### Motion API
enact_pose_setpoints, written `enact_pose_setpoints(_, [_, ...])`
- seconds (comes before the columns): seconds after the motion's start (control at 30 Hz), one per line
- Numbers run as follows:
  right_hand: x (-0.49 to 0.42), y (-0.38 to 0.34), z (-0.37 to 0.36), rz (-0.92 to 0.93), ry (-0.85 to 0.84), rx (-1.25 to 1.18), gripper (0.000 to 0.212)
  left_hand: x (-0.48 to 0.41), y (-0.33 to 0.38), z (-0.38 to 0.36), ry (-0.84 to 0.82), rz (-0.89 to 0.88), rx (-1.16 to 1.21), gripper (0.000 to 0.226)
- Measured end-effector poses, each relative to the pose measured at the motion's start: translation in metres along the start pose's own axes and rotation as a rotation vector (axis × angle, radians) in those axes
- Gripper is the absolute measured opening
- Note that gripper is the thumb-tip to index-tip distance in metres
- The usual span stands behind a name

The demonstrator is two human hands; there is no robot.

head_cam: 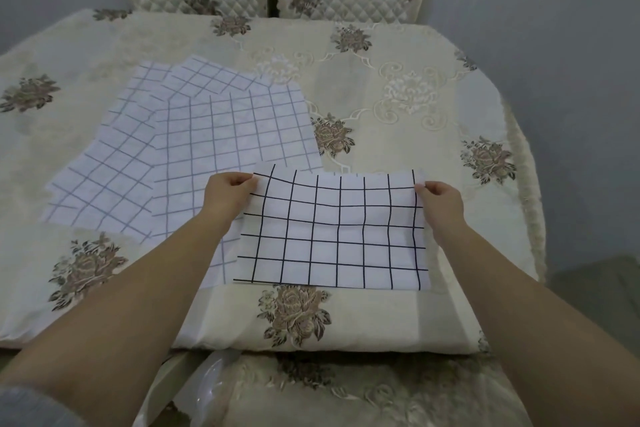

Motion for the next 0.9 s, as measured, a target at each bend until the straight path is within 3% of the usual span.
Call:
enact_pose_setpoints(0.3, [-0.003,0.007,-0.002,-0.044,-0.051,-0.020,0.015,-0.009,-0.016,-0.001,-0.058,0.054,0.036,0.029])
enact_pose_setpoints(0.43, [-0.004,0.013,0.002,-0.076,-0.057,-0.076,0.024,-0.010,-0.018,0.003,-0.072,0.051,0.056,0.030])
enact_pose_setpoints(0.67, [0.003,0.036,0.032,-0.233,-0.054,-0.190,0.018,-0.001,-0.034,0.030,-0.042,0.094,0.125,0.024])
enact_pose_setpoints(0.9, [0.017,0.058,0.041,-0.344,-0.124,-0.075,0.025,0.025,-0.055,0.043,-0.051,0.201,0.184,0.019])
Point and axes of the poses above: each hand's wrist, its own x-axis away from the middle knuckle, its own z-axis out of the back of the hand, y = z × x, the point moved 10 cm from there along -x, towards the middle knuckle, and after that the axes turned 4 degrees about y, right-handed, at the moved point
